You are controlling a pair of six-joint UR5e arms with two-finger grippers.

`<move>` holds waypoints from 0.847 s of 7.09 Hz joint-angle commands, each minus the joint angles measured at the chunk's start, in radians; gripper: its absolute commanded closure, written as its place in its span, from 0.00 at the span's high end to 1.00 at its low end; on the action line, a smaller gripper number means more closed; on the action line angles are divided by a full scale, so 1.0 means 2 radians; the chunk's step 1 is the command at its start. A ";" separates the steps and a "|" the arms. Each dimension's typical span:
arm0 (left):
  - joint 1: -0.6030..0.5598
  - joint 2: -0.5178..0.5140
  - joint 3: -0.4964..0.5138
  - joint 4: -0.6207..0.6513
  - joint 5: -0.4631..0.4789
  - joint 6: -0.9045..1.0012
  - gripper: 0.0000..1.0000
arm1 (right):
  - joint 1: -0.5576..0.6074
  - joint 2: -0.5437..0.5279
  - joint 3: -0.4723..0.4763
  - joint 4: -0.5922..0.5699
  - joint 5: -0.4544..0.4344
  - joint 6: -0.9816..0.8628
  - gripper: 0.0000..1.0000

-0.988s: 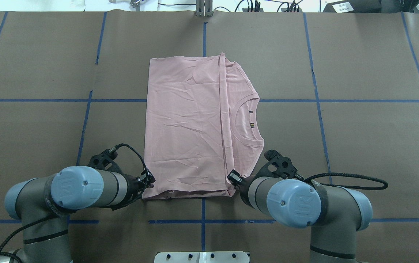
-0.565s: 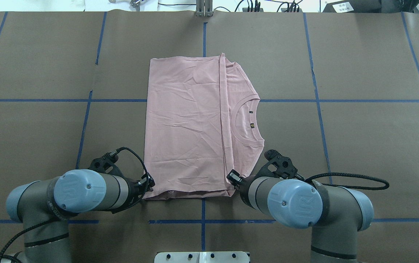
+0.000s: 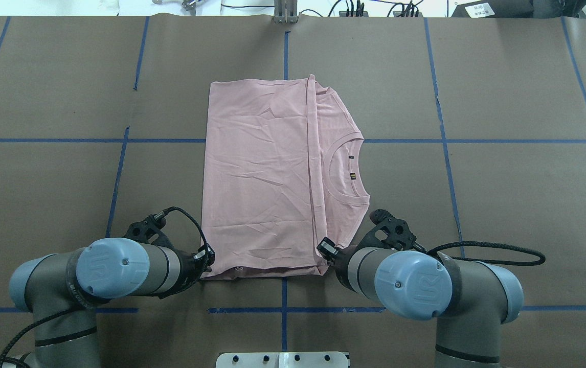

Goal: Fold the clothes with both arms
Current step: 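Lift the near edge with both grippers and fold it over toward the far edge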

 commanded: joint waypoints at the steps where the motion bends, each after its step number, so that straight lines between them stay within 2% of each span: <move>1: 0.000 -0.002 -0.008 0.000 -0.001 0.001 0.00 | 0.000 0.000 0.000 0.000 0.000 0.000 0.00; 2: -0.001 0.003 -0.036 0.002 -0.001 0.001 0.00 | 0.000 -0.005 0.005 0.000 0.000 0.001 0.00; 3: -0.001 0.009 -0.081 0.036 -0.003 0.000 0.00 | -0.009 -0.022 0.032 0.000 -0.001 0.002 0.00; 4: -0.001 0.009 -0.155 0.105 -0.006 0.000 0.00 | -0.020 -0.067 0.087 0.000 -0.003 0.003 0.00; 5: -0.002 -0.004 -0.196 0.146 -0.029 0.002 0.00 | -0.010 -0.084 0.131 -0.001 -0.001 0.000 0.00; 6: -0.032 -0.029 -0.179 0.154 -0.030 0.010 0.00 | 0.015 -0.076 0.111 -0.014 0.001 -0.016 0.00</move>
